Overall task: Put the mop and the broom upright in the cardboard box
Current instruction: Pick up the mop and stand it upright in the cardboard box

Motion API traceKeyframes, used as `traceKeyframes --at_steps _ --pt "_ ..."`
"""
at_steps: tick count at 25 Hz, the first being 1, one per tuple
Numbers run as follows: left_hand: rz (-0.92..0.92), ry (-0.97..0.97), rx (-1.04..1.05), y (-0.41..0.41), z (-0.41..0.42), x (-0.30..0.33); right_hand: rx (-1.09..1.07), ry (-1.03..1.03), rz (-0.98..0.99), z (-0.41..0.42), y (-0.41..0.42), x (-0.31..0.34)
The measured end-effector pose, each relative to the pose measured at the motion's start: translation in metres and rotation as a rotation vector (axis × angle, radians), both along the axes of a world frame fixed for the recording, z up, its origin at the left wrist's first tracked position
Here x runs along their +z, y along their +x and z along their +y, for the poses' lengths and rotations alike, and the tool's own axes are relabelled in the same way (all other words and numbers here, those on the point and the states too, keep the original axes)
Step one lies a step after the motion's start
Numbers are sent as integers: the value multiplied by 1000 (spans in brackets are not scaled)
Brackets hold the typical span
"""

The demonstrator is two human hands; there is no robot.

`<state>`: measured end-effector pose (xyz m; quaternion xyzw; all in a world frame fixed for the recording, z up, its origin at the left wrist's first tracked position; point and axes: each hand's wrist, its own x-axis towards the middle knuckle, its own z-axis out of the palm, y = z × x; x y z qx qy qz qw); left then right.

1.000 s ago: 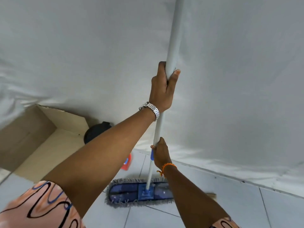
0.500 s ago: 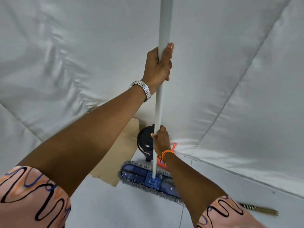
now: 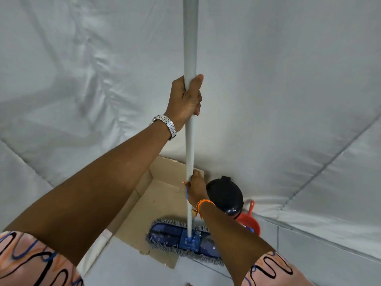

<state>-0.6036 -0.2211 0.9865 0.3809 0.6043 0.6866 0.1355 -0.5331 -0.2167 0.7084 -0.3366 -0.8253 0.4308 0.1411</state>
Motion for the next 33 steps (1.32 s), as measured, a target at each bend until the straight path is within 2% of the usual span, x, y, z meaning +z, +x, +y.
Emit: traceKeyframes --at_steps 7,17,20,25,29,33 --pt "-12 -7 22 -146 -11 2 -1 -8 -51 2 -147 10" --pt "-18 -53 -122 -328 25 -96 -186 -43 -141 31 -334 -78" --pt "-7 -63 -189 -366 42 -114 -284 -96 -119 47 -367 -89" --pt "43 -56 -219 -414 83 -125 -310 -46 -44 78 -400 -97" --pt "25 -194 -260 -432 115 -129 -374 -81 -31 99 -410 -94" --pt "112 -277 -358 -433 138 -131 -428 -63 -33 117 -412 -98"
